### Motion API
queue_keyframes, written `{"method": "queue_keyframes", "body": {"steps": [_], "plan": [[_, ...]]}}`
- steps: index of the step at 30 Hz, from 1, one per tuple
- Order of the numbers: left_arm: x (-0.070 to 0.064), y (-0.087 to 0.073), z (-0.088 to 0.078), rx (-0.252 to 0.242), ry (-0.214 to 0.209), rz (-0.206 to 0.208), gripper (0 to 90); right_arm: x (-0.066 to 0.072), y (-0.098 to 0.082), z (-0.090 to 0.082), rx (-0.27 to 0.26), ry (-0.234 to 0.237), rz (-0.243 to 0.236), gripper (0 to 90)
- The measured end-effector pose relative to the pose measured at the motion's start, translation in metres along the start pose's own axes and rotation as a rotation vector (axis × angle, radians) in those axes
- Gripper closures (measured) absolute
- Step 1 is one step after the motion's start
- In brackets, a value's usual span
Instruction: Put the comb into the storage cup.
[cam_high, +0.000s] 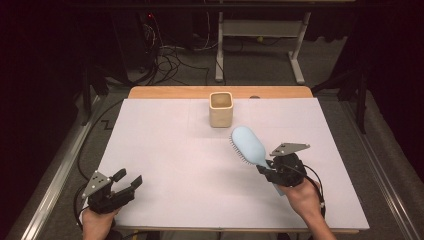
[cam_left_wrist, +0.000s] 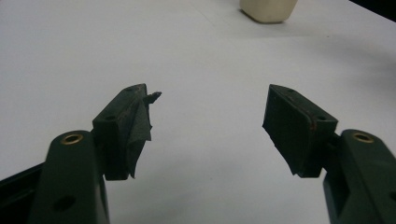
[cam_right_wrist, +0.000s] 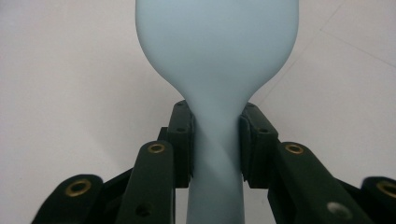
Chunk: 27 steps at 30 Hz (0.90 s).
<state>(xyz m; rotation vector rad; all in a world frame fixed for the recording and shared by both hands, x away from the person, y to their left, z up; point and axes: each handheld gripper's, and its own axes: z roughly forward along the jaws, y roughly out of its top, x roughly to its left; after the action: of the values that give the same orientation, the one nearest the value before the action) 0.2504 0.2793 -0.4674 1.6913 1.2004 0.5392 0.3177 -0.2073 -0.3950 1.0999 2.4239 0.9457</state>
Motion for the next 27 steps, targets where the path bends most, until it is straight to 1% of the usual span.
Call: {"method": "queue_keyframes", "body": {"steps": [4,5,8,10,11,12,14,16,18,20,22,24,27], "plan": [[-0.002,0.000,0.002,-0.001,0.019,0.011,33.2,0.000,-0.001,-0.004,-0.044,0.022,0.025,70.5],[-0.002,0.000,0.003,-0.001,0.023,0.013,33.3,-0.001,-0.002,-0.005,-0.052,0.016,0.026,70.5],[-0.003,0.000,0.002,0.002,0.024,0.020,33.3,-0.003,-0.002,-0.006,-0.054,0.020,0.031,70.5],[-0.004,-0.001,0.000,-0.005,0.023,0.024,33.3,-0.004,-0.003,-0.006,-0.060,0.025,0.043,70.5],[-0.004,0.000,0.000,-0.008,0.030,0.024,32.9,-0.003,-0.004,-0.006,-0.061,0.025,0.044,70.5],[-0.005,0.000,-0.001,-0.016,0.046,0.030,32.5,-0.003,-0.004,-0.006,-0.059,0.024,0.044,70.5],[-0.005,0.001,-0.003,-0.024,0.055,0.033,31.8,0.000,-0.005,-0.006,-0.066,0.032,0.044,70.5],[-0.005,0.002,-0.003,-0.027,0.043,0.029,31.6,0.003,-0.006,-0.008,-0.071,0.036,0.035,70.5],[-0.006,0.003,-0.002,-0.025,0.038,0.036,31.3,0.006,-0.006,-0.008,-0.073,0.039,0.023,70.5],[-0.007,0.005,-0.001,-0.027,0.026,0.033,31.1,0.007,-0.007,-0.007,-0.070,0.044,0.024,70.5],[-0.009,0.007,-0.001,-0.032,0.003,0.031,30.6,0.006,-0.008,-0.006,-0.075,0.052,0.030,70.5],[-0.013,0.009,-0.001,-0.043,-0.003,0.051,30.4,0.006,-0.009,-0.004,-0.083,0.067,0.042,70.5],[-0.017,0.012,-0.002,-0.069,0.024,0.088,31.0,0.006,-0.009,-0.001,-0.083,0.071,0.040,70.5]]}}
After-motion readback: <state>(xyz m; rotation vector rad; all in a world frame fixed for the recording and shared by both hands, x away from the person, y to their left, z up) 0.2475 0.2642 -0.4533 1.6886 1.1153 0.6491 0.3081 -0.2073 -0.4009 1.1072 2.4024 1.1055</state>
